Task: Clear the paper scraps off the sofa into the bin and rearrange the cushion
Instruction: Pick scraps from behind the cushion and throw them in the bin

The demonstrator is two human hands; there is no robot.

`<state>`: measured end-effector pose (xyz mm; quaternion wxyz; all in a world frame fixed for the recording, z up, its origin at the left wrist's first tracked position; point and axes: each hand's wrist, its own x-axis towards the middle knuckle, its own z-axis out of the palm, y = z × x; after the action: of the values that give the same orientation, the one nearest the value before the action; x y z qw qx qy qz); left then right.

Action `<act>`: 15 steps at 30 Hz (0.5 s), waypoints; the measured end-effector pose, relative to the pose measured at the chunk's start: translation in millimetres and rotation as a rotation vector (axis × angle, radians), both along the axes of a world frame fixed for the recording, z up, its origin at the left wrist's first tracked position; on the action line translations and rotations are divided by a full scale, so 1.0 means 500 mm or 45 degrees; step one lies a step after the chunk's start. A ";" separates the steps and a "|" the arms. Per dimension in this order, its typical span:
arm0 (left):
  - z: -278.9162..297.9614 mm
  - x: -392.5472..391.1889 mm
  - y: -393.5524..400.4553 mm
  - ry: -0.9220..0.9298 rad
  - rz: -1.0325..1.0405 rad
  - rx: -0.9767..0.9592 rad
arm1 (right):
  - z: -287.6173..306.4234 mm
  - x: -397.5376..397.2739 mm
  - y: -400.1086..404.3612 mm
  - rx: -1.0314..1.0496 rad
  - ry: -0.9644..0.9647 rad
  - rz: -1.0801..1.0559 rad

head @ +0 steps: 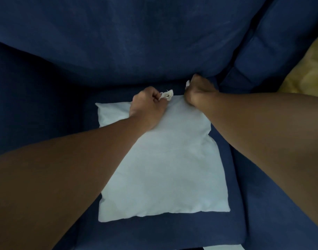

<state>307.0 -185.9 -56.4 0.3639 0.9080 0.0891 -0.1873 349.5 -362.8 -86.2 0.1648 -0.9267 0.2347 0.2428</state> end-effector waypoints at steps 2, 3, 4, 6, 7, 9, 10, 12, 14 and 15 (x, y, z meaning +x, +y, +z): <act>0.002 0.001 -0.002 -0.004 0.012 -0.006 | -0.002 -0.003 -0.002 -0.008 -0.025 -0.039; 0.004 0.000 -0.003 -0.006 0.020 -0.008 | 0.001 -0.009 -0.003 -0.036 -0.063 -0.045; 0.007 0.000 -0.004 -0.005 0.026 -0.009 | 0.005 -0.017 -0.004 -0.066 -0.124 -0.041; 0.014 -0.003 -0.005 0.006 0.040 -0.013 | 0.016 -0.037 -0.008 -0.082 -0.286 -0.003; 0.020 -0.005 -0.005 0.015 0.054 -0.017 | 0.021 -0.048 -0.011 -0.070 -0.371 0.026; 0.034 -0.009 -0.005 0.038 0.090 -0.016 | 0.038 -0.071 -0.019 -0.050 -0.493 0.088; 0.043 -0.012 -0.005 0.047 0.109 -0.013 | 0.047 -0.082 -0.021 -0.047 -0.532 0.121; 0.061 -0.017 -0.007 0.056 0.145 -0.014 | 0.066 -0.102 -0.023 -0.049 -0.568 0.189; 0.082 -0.026 -0.008 0.059 0.170 -0.011 | 0.087 -0.116 -0.019 -0.026 -0.549 0.253; 0.093 -0.031 -0.008 0.062 0.172 -0.005 | 0.095 -0.122 -0.017 -0.015 -0.529 0.281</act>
<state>291.6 -189.7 -10.0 0.3753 0.8944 0.1586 -0.1846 288.2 -371.4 -38.6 0.1766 -0.9778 0.0942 0.0621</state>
